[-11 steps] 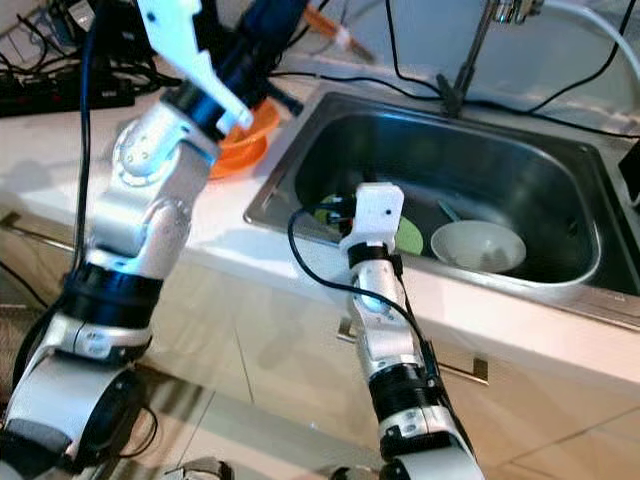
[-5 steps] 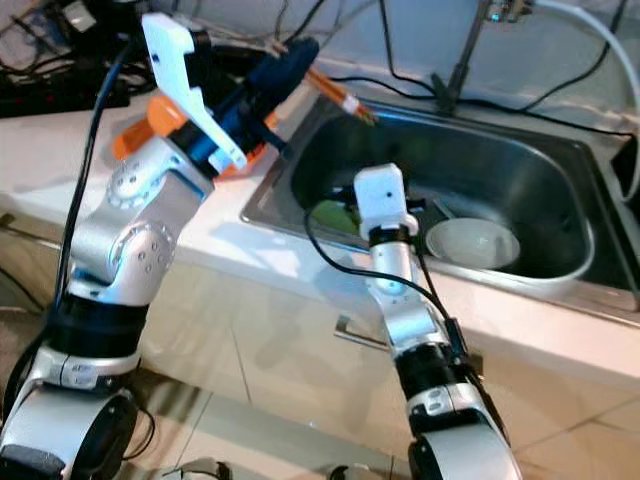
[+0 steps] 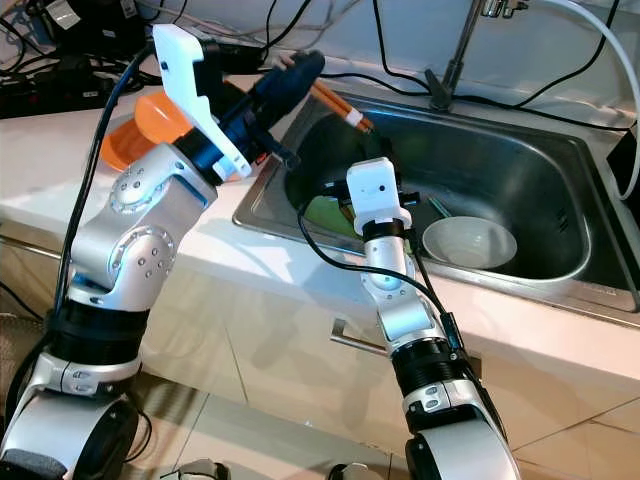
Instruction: Kitchen organization
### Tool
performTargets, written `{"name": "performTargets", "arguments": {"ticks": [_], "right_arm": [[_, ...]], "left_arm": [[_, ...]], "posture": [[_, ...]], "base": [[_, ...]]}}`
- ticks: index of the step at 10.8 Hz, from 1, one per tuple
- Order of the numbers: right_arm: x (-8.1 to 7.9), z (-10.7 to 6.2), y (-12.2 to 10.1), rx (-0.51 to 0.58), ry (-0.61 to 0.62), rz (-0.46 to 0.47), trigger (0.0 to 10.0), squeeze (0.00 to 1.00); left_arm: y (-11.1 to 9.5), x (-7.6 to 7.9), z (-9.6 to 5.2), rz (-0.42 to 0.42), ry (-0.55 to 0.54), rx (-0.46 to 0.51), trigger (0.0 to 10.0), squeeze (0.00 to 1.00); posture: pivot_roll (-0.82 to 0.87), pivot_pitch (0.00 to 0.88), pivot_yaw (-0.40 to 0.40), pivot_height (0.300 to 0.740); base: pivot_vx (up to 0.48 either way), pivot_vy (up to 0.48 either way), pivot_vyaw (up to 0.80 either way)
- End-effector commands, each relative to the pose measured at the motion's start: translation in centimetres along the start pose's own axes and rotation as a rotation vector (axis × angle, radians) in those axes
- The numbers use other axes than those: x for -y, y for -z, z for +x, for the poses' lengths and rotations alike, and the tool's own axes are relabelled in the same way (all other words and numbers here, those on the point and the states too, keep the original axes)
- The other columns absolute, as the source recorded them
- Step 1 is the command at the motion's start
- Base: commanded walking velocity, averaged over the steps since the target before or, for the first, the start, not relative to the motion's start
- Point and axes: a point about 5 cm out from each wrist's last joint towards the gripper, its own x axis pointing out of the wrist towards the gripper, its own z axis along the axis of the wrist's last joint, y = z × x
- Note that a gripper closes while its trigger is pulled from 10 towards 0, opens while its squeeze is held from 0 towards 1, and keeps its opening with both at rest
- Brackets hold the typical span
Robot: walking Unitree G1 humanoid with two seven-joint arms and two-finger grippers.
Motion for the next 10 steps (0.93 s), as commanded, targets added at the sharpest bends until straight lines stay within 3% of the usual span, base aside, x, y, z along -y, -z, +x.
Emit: {"name": "performTargets", "arguments": {"ticks": [1,6,7,8,10], "right_arm": [[-0.06,0.54,-1.00,0.032,0.001,0.002,10.0,0.00],[-0.02,0.76,-1.23,0.031,0.009,0.010,10.0,0.00],[-0.03,0.72,-1.18,0.029,0.009,0.011,4.2,0.00],[-0.08,0.65,-1.12,0.027,0.008,0.012,0.0,0.00],[-0.29,0.45,-0.97,0.023,-0.001,0.017,0.0,0.00]], "left_arm": [[0.32,0.62,0.08,0.002,0.027,-0.023,10.0,0.00],[1.08,0.63,-0.22,0.009,0.022,-0.077,10.0,0.00],[0.97,0.49,-0.20,0.013,0.015,-0.074,10.0,0.00],[0.91,0.41,-0.17,0.013,0.011,-0.072,10.0,0.00],[0.92,0.42,-0.16,0.010,0.009,-0.074,10.0,0.00]], "posture": [[0.09,0.009,-0.030,0.740],[0.09,0.034,-0.029,0.740],[0.09,0.035,-0.030,0.740],[0.09,0.039,-0.030,0.740],[0.10,0.043,-0.030,0.740]], "base": [[0.000,0.000,0.00],[0.000,0.000,0.00],[0.000,0.000,0.00],[0.000,0.000,0.00],[0.000,0.000,0.00]]}}
